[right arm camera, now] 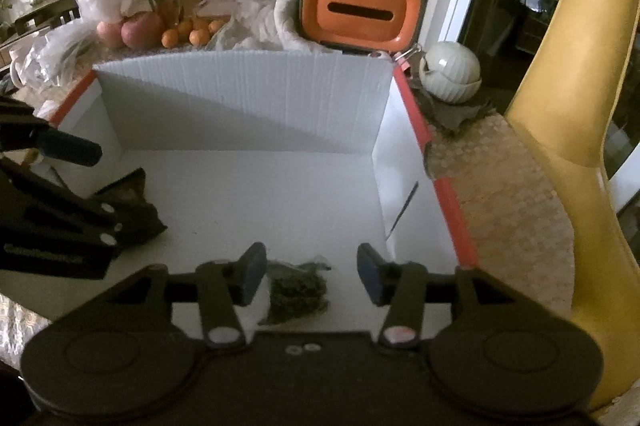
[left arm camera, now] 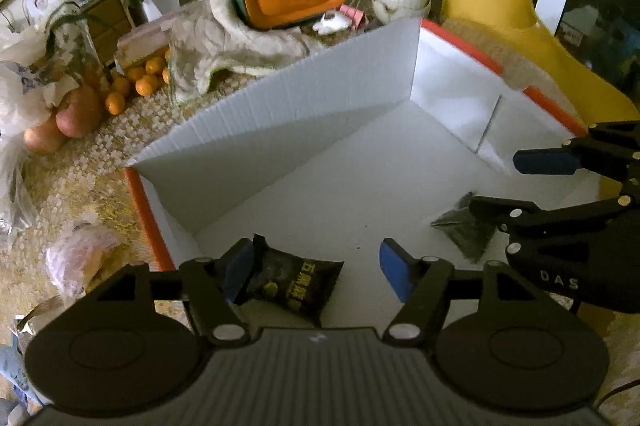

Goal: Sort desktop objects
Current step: 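Withdraw both tools from the shoebox back toward the table items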

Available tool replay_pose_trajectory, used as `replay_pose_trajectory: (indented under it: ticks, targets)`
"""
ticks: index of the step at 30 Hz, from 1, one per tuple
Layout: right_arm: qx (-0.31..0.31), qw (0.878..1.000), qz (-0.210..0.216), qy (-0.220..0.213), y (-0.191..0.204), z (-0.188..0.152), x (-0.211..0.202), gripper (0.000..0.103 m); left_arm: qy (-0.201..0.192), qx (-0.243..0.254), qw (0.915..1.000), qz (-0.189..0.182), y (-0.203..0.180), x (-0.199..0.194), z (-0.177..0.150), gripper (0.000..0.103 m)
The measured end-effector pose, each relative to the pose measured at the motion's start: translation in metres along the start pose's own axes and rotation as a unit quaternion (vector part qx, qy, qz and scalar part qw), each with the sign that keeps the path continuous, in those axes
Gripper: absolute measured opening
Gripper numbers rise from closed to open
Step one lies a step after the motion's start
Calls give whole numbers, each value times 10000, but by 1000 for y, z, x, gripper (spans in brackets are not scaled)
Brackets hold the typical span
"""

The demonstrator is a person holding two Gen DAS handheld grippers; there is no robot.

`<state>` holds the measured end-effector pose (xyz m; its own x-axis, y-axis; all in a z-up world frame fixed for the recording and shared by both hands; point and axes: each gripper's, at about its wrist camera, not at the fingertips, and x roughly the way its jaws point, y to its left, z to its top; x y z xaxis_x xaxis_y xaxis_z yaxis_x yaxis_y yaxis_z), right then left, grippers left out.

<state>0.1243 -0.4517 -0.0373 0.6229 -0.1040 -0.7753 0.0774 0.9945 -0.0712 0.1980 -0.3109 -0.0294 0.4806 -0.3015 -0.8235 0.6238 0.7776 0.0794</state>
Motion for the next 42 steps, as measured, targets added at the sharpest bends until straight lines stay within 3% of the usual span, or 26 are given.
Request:
replay_pose_trajectory:
  ticks: [14,26,32,37,42]
  targets:
    - [-134,9986,230,-461,35,3,-57,51,-568,-623,9963,192,29,-71,-41,69]
    - [-277,9940,617,-865,90,6,-95,57,-984,-1205,9853,710,77,-143,-94,69]
    - [-423,9905,849,-999,123,10,-105,65,-1123,-1277,9801,1025,96,-168,-124,69]
    - [-558,9866,1061,-1104,151,13,-111,72,-1306,-1432,9728,1269,116,-189,-151,81]
    - [-682,9833,1218,-1164,176,15,-110,76,-1362,-1665,9650,1498,137,-203,-177,86]
